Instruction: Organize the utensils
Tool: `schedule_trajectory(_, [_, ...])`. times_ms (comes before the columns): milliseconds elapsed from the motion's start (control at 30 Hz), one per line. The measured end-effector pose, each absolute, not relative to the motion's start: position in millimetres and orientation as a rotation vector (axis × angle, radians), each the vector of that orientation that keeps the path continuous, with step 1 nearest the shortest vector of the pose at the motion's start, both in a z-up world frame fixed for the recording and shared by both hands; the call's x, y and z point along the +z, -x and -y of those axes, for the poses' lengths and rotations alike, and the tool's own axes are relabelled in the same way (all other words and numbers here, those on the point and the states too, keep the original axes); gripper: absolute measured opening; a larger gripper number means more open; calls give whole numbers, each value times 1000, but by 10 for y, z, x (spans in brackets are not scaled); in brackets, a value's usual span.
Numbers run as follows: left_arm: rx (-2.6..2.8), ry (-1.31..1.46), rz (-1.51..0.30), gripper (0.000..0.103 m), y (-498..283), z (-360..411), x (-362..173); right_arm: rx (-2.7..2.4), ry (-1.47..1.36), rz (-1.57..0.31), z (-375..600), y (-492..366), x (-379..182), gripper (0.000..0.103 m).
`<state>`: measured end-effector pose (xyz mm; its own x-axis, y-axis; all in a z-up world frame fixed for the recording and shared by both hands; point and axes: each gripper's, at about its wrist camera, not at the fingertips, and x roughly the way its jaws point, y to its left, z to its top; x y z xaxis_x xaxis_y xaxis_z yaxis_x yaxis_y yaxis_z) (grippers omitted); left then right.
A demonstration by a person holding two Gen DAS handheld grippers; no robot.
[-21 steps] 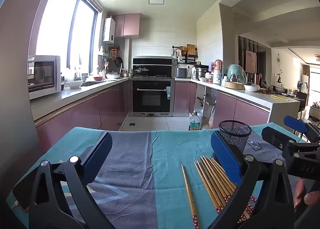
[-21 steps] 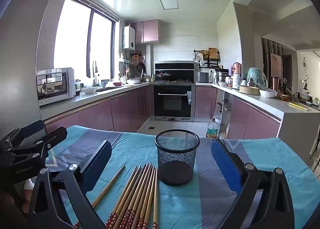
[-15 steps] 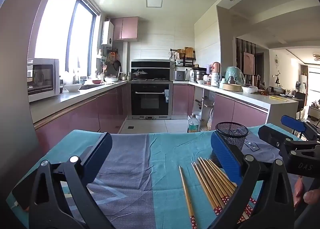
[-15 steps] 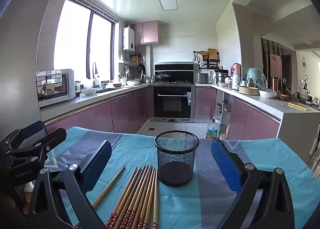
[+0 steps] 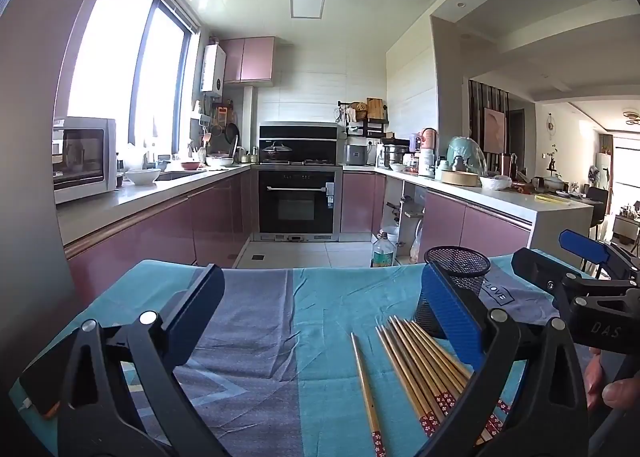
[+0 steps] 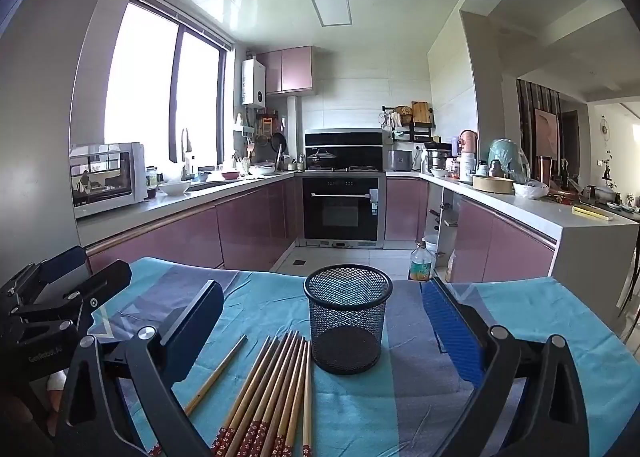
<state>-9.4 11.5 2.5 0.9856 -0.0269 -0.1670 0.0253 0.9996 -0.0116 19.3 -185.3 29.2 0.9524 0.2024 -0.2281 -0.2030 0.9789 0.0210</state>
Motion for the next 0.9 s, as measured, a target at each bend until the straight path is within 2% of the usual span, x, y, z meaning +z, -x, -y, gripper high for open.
schedule_trajectory(900, [-11, 39, -182, 97, -6, -37, -59, 137, 4, -184, 1877, -161, 259, 97])
